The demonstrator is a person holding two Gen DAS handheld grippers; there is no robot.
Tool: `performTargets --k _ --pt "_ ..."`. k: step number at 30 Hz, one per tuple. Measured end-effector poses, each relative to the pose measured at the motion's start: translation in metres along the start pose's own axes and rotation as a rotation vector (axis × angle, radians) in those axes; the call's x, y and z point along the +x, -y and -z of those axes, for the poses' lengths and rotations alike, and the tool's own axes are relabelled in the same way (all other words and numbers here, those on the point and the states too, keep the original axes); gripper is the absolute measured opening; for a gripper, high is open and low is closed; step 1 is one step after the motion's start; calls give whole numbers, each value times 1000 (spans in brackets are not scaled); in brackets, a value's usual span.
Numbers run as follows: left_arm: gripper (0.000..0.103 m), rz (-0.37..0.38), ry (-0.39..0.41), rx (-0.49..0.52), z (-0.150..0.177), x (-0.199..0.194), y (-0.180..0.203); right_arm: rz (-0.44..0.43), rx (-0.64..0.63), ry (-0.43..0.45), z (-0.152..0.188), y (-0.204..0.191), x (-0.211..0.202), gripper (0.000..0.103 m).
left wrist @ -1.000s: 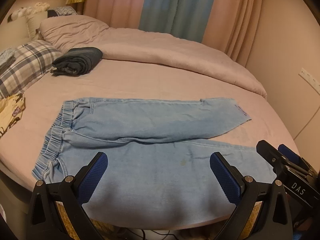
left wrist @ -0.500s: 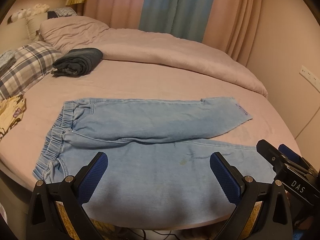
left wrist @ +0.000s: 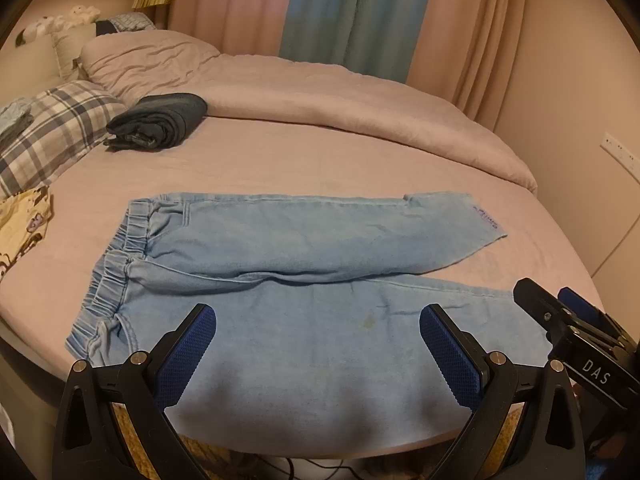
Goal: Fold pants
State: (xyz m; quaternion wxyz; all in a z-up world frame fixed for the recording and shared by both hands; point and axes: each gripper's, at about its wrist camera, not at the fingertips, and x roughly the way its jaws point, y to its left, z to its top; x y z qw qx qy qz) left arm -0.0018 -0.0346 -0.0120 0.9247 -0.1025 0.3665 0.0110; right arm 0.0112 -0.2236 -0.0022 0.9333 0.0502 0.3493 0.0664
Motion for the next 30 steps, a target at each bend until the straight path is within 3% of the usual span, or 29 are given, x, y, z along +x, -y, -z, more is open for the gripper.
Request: performTargets --k 30 --pt "102 -9 -15 -29 2 9 -14 12 4 -14 1 1 6 99"
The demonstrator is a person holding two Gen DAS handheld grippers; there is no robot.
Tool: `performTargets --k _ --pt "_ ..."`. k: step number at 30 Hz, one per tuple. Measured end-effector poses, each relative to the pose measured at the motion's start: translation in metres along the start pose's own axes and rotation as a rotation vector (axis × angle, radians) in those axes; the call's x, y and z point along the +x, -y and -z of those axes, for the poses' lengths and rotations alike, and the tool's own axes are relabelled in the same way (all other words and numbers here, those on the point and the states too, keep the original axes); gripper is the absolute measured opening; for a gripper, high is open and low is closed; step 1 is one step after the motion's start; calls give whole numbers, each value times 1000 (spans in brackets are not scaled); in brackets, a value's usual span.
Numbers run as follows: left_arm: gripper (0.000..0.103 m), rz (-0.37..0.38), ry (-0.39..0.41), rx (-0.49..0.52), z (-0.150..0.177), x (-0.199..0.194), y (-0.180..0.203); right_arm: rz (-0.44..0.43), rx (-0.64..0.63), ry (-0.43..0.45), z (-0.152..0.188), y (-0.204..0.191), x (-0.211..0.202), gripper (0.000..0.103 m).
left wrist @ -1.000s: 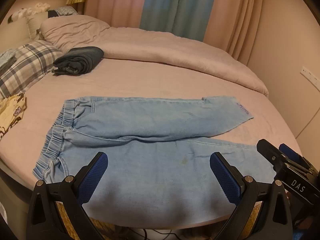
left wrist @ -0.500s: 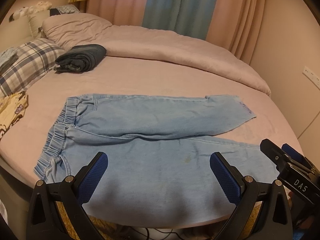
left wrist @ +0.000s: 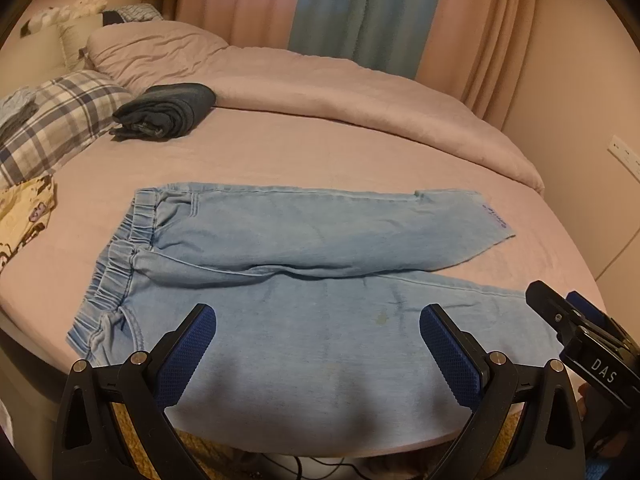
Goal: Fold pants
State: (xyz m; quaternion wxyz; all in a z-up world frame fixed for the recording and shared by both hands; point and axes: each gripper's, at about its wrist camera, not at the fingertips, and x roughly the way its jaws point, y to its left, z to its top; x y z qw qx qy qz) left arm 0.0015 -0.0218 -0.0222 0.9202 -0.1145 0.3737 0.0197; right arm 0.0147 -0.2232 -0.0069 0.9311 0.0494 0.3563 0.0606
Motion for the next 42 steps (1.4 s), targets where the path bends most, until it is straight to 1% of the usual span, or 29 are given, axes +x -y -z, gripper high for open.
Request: performTargets --k 5,8,10,12,14,16,17,18,19,22,24,25,28,30,32,35,36,37,38,40,41,42 --pt "102 3 -10 -22 -1 6 -9 -5 10 -8 -1 3 5 99" --pt "102 4 -28 -40 -3 16 -16 -15 35 -32 -3 10 16 99" --pt "100 -15 -44 -42 -8 27 -21 -18 53 -54 -9 16 26 99" --pt "99 -21 -44 -45 -15 33 -24 -16 65 -68 -19 20 37 99" --pt "99 1 -44 -59 -24 41 -30 -21 60 -91 -37 24 54 98" --pt "98 25 -39 -105 -34 51 -39 -25 64 -118 -60 27 74 98" --pt "96 25 -46 -126 -36 57 -43 -41 70 -133 -74 27 88 98" --pt "89 15 -64 -149 -36 64 -48 -61 81 -155 -85 29 102 97" --pt "86 8 -77 -163 -35 70 -51 -74 99 -188 -96 30 119 97" --pt "83 -6 -136 -190 -25 92 -58 -79 154 -282 -121 30 171 89" --pt "77 -5 -169 -200 -19 101 -60 -44 209 -345 -133 30 210 85" --pt "76 -10 -185 -206 -16 104 -62 -32 236 -370 -136 30 224 84" --pt "76 -22 -205 -216 -10 109 -65 -4 326 -449 -141 33 273 82" --pt "76 -16 -207 -219 -9 109 -65 62 346 -498 -138 32 300 83" --pt "76 -9 -205 -221 -8 107 -65 138 320 -523 -133 28 317 85" --pt "76 -2 -204 -228 -8 105 -65 239 167 -509 -133 4 322 86" --pt "76 5 -202 -236 -9 104 -65 256 123 -498 -132 -3 322 82" --pt "76 13 -202 -245 -9 103 -66 251 92 -463 -132 -8 319 72" --pt "76 23 -201 -253 -8 101 -67 221 80 -428 -131 -10 315 63" --pt "76 43 -200 -278 -8 97 -72 213 108 -389 -130 -6 304 46" --pt "76 50 -200 -293 -8 95 -74 195 118 -377 -131 -4 298 33" --pt "76 49 -199 -300 -9 94 -76 176 129 -374 -131 -2 293 23"
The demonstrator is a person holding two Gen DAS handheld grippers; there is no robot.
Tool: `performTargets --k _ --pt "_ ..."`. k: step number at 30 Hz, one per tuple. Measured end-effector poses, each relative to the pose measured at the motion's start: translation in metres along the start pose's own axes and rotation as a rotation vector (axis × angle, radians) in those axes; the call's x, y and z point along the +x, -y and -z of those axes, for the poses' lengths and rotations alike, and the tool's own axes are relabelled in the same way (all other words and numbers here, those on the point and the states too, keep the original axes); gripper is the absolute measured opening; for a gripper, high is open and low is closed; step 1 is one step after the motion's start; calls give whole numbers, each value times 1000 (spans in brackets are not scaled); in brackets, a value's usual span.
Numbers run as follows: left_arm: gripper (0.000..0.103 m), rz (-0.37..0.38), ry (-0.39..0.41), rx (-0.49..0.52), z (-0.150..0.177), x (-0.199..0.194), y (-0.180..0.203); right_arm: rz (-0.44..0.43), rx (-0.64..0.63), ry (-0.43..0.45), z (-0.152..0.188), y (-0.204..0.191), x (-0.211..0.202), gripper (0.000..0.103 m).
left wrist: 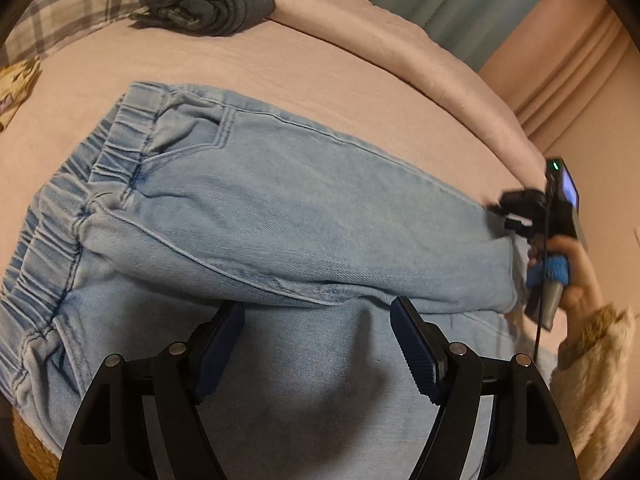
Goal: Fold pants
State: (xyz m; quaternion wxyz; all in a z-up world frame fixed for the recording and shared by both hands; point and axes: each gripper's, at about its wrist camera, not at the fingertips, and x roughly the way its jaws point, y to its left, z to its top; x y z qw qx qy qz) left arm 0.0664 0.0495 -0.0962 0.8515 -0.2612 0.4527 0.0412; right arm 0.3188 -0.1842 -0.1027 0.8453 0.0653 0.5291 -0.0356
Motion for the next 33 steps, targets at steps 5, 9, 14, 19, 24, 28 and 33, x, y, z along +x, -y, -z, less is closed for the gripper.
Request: performTargets --k 5,9,14,19,24,28,33 --pt "76 27 38 -24 -5 -17 -7 -206 81 51 19 25 -33 7" --pt "76 70 99 -41 -7 -39 -10 -376 170 198 57 56 -88 7" --pt "76 92 132 -57 -15 -49 -13 -482 204 389 136 85 -167 7" --pt "77 131 92 -89 -27 -36 -9 -522 226 391 198 100 -185 7" --pt "78 178 30 -100 -46 -22 6 -468 201 333 216 111 -170 7" --pt "82 163 9 -87 -65 -9 22 -460 212 255 222 110 -147 7" --pt "82 98 -20 -71 -81 13 33 -455 215 224 226 113 -136 7"
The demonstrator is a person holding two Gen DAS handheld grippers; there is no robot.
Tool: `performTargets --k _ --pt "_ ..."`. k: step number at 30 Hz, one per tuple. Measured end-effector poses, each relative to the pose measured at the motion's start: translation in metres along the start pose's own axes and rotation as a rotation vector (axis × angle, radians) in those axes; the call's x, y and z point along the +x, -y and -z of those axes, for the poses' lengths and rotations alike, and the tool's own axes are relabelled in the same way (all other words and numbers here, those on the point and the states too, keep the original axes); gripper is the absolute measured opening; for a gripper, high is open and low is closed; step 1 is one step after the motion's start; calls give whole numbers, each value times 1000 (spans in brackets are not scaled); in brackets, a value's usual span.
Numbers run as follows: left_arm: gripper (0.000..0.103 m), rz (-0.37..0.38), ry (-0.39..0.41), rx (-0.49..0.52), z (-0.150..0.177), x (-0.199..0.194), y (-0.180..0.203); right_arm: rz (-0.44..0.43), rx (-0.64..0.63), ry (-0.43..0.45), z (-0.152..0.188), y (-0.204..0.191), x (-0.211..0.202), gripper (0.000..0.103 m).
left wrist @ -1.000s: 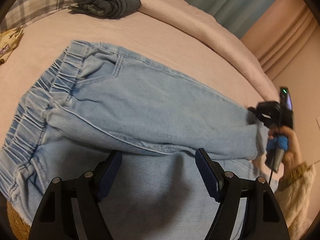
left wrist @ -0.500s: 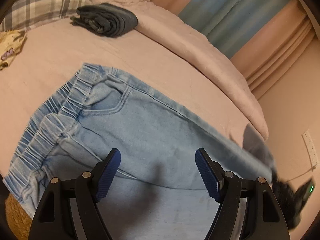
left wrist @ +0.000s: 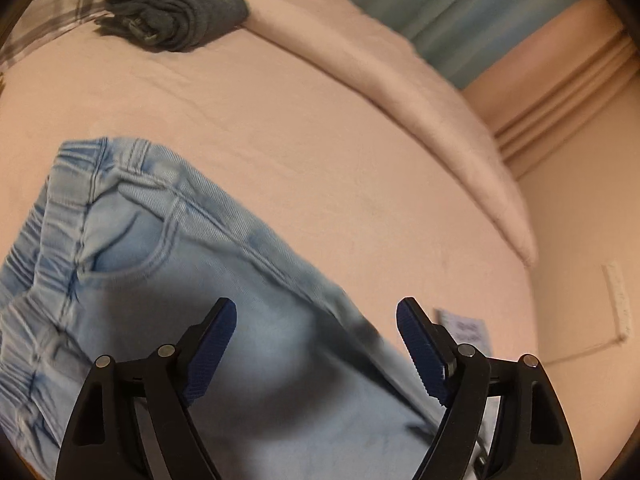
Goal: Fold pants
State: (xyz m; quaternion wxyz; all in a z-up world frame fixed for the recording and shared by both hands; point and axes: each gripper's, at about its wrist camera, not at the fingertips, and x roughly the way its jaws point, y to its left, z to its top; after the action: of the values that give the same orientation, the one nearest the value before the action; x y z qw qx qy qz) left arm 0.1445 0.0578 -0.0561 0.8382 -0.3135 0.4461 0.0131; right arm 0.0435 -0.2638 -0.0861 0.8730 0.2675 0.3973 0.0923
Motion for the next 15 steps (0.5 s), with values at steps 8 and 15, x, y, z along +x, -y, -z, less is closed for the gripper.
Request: performTargets --k 8,15 --pt "11 107 37 -118 5 -1 -29 -6 -23 -3 2 5 -7 7" --pt "11 195 109 9 87 -97 -51 91 -116 34 -2 4 -33 8"
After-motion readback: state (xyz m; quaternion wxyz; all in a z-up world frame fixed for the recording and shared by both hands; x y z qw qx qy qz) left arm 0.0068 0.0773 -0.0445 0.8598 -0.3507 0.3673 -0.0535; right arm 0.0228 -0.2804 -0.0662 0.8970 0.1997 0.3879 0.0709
